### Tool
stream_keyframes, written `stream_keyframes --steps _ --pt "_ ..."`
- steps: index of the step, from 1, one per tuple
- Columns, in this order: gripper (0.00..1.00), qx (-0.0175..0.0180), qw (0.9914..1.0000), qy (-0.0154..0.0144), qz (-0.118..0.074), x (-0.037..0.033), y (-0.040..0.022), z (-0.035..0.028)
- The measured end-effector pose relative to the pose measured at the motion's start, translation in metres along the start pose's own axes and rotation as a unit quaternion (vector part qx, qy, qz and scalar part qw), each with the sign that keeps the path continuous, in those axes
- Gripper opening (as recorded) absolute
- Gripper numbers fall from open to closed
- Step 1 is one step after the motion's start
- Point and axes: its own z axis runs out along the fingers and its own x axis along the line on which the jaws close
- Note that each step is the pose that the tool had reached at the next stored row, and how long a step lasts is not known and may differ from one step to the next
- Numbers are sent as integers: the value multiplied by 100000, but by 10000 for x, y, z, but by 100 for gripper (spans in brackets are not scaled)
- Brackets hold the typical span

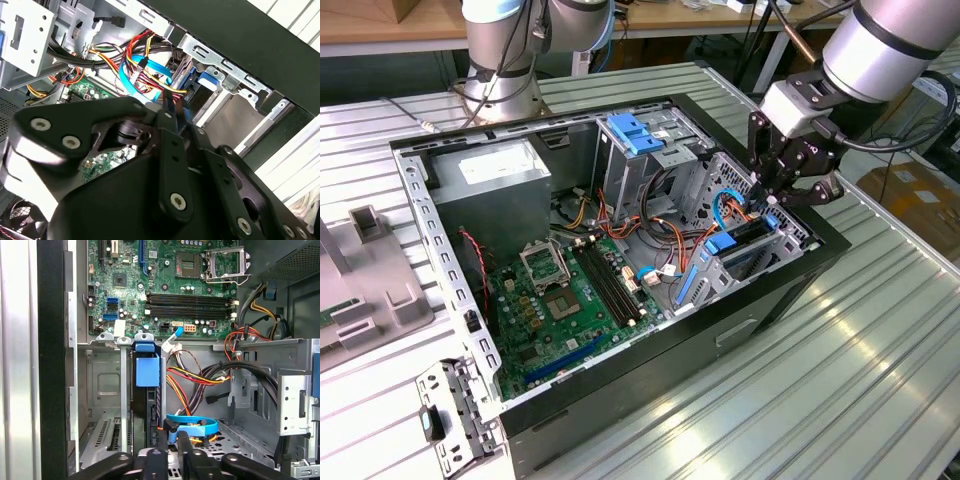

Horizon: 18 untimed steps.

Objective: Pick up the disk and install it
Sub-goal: 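Insert the second disk wire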

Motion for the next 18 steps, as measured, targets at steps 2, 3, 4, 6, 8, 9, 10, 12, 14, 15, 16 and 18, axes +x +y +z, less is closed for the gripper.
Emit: stream_keyframes --steps 2,3,4,6,8,9,10,12,14,15,16,18 --pt "16 -2 100000 3 1 0 0 0" --pt "16 -1 100000 0 3 0 0 0" --pt "16 0 100000 1 1 0 0 1" --pt "16 -1 100000 4 2 0 0 1" --pt "16 0 100000 4 2 0 0 1" --pt "16 -1 100000 3 1 0 0 1" --pt "16 -1 100000 5 2 0 0 1" --pt "16 0 100000 -10 2 4 0 3" --pt "16 1 100000 -97 3 30 0 0" --pt "16 0 100000 -281 8 62 1 -4" --pt "16 -2 99999 -528 16 91 2 -7" --pt "16 -6 99992 -1273 26 141 8 -12"
